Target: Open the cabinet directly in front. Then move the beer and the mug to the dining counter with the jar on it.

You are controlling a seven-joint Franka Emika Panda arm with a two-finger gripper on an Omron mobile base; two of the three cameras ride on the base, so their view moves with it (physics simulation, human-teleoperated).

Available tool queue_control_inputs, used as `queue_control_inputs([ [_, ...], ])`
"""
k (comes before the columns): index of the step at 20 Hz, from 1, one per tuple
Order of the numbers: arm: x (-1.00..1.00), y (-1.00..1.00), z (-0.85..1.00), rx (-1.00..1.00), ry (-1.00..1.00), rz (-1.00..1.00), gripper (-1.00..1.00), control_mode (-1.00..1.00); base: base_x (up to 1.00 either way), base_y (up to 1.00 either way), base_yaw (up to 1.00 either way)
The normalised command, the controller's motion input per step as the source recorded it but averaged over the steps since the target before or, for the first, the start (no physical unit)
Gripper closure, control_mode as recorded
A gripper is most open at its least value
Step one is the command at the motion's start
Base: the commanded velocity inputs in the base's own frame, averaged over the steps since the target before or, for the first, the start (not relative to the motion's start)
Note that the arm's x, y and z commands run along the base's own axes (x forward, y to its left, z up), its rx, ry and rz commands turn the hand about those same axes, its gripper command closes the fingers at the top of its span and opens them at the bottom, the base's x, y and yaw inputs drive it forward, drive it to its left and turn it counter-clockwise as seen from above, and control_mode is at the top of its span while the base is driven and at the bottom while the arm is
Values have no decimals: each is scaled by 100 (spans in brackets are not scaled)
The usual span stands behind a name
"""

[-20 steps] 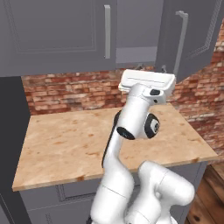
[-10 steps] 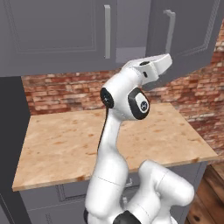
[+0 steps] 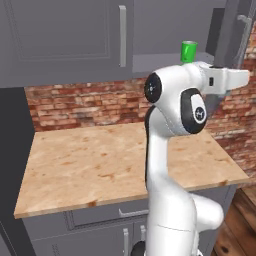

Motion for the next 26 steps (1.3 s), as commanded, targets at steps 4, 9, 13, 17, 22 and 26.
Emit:
queue_control_inputs([
  [4,-74,-100,-23,22,-12,-3,-100,-100,0,0,0],
  [9,-27,-100,-62,17,-20,0,-100,-100,0,0,0],
  [13,-10,-100,-51,13,-26,0,-100,-100,0,0,0],
  [17,-1,-100,-35,8,-30,3,-100,-100,0,0,0],
  [22,28,-100,-42,8,-20,6,-100,-100,0,0,0],
  [26,36,-84,-25,5,-1,20,-100,-100,0,0,0],
])
